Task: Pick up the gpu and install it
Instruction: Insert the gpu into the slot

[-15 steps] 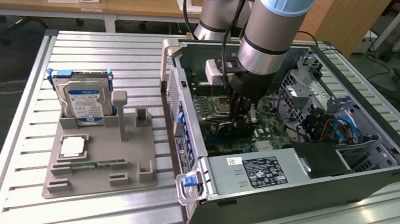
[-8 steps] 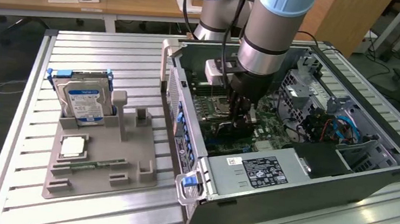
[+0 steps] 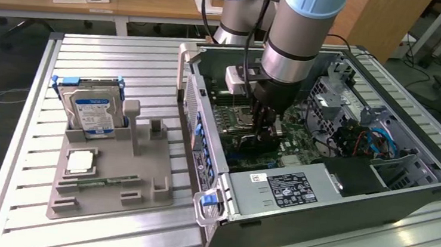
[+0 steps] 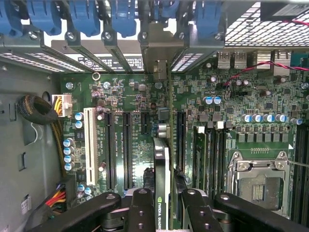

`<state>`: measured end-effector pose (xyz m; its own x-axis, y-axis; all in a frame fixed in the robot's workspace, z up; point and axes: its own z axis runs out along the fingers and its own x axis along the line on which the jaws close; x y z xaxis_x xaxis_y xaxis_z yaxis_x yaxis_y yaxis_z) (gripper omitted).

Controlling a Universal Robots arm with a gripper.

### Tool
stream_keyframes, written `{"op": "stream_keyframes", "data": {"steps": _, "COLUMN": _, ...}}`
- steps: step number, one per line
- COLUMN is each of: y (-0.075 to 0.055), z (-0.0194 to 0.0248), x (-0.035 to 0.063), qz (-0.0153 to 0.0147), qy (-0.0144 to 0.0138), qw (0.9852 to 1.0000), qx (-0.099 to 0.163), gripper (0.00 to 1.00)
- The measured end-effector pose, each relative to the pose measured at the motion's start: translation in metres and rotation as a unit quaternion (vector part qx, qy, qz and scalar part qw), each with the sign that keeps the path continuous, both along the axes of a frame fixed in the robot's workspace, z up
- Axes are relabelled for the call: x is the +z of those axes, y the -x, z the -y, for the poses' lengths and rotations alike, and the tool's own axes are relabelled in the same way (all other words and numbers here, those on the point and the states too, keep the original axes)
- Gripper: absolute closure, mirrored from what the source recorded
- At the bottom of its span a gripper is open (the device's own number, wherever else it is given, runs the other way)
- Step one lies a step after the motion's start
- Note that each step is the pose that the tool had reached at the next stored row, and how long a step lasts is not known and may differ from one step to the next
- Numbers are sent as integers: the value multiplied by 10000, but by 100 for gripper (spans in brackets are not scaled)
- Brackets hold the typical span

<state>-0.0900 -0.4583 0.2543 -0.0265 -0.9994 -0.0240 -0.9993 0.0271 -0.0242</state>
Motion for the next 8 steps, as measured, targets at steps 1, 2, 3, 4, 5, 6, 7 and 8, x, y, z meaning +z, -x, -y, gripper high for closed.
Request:
{"op": "stream_keyframes", "data": {"steps": 1, "y": 0, "z": 0, "x": -1, "qz": -1, "qy": 0, "qw": 10000, "qx": 0, "gripper": 74}}
{"op": "stream_keyframes", "data": {"steps": 2, "y": 0, "z": 0, "x": -2, "qz": 0, "qy": -1, "qw": 10000, "qx": 0, "gripper": 74}}
{"op": "stream_keyframes", "data": {"steps": 3, "y": 1, "z": -1, "x": -3, "qz": 1, "qy": -3, "qw": 10000, "qx": -1, "gripper": 74}}
{"op": "stream_keyframes", "data": {"steps": 4, "y": 1, "z": -1, "x": -4, "qz": 1, "qy": -3, "qw": 10000, "qx": -1, "gripper": 74}}
{"op": "stream_keyframes", "data": {"steps": 5, "y": 2, "z": -1, "x": -5, "qz": 1, "qy": -3, "qw": 10000, "qx": -1, "gripper": 74}}
{"op": "stream_keyframes", "data": {"steps": 6, "y": 4, "z": -1, "x": -6, "qz": 1, "qy": -2, "qw": 10000, "qx": -1, "gripper": 74}}
{"op": "stream_keyframes", "data": {"steps": 7, "y": 6, "z": -1, "x": -6, "qz": 1, "qy": -2, "qw": 10000, "qx": -1, "gripper": 74}}
{"op": "stream_keyframes", "data": {"steps": 8, "y": 8, "z": -1, "x": -7, "qz": 1, "qy": -2, "qw": 10000, "qx": -1, "gripper": 74}}
